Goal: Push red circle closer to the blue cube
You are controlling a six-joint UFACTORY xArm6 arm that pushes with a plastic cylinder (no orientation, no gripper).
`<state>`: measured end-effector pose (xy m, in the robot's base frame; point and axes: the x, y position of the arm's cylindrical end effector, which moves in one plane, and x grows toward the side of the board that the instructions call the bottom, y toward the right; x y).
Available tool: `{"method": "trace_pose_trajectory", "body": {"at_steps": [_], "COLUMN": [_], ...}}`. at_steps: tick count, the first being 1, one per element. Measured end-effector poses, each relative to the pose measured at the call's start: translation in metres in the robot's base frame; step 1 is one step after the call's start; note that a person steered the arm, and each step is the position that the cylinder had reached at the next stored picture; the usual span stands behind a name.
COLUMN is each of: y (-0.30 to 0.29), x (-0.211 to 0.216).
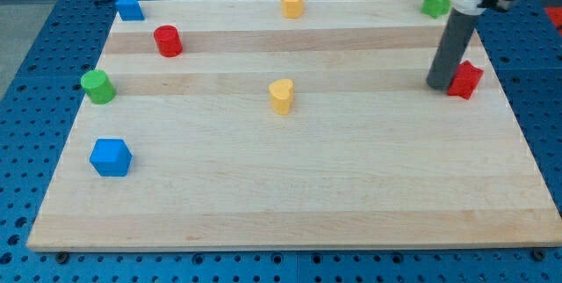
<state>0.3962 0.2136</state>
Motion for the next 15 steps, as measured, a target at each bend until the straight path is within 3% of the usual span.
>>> {"method": "trace_pose_trajectory", "body": {"at_steps": [1, 5, 7, 9, 10, 12, 15], "y": [0.012, -0.039, -0.151, -0.289, -0.356, -0.418, -0.423], "x": [0.0, -0.027, -0.11, -0.14, -0.14, -0.135, -0.033]}}
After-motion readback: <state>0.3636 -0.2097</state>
